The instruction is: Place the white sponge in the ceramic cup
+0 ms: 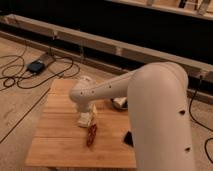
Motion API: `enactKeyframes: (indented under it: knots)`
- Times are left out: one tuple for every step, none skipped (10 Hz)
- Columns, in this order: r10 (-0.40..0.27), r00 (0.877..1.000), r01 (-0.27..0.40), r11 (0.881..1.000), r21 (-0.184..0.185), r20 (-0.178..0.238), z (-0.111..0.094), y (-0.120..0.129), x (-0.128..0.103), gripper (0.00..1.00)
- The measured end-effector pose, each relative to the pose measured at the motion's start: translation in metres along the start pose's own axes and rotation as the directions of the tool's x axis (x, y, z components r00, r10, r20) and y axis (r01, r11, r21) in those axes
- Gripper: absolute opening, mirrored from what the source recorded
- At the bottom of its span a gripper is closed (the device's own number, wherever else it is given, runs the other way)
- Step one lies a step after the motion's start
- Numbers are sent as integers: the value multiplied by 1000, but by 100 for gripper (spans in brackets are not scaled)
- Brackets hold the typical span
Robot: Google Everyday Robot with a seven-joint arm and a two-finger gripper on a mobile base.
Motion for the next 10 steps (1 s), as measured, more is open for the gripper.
enactKeyframes:
  knots:
    - [-9,1000,9,1000,-2,0,8,1,1,67]
    - [-17,1000,17,1000,-4,0,13,1,2,67]
    - [-27,1000,27,1000,-11,-1,19,1,3,67]
    - [-36,999,36,999,-16,-2,23,0,3,67]
    - [-48,999,47,999,-25,-4,28,-2,4,63]
    - [-53,999,53,998,-33,-3,31,-2,4,55]
    - [-55,998,55,998,-40,-3,34,-3,4,46]
    - [-53,999,53,998,-47,-4,35,-3,5,36]
    - [-45,999,45,998,-55,-4,36,-1,7,24]
    - [-39,999,39,998,-51,-6,35,-3,10,16]
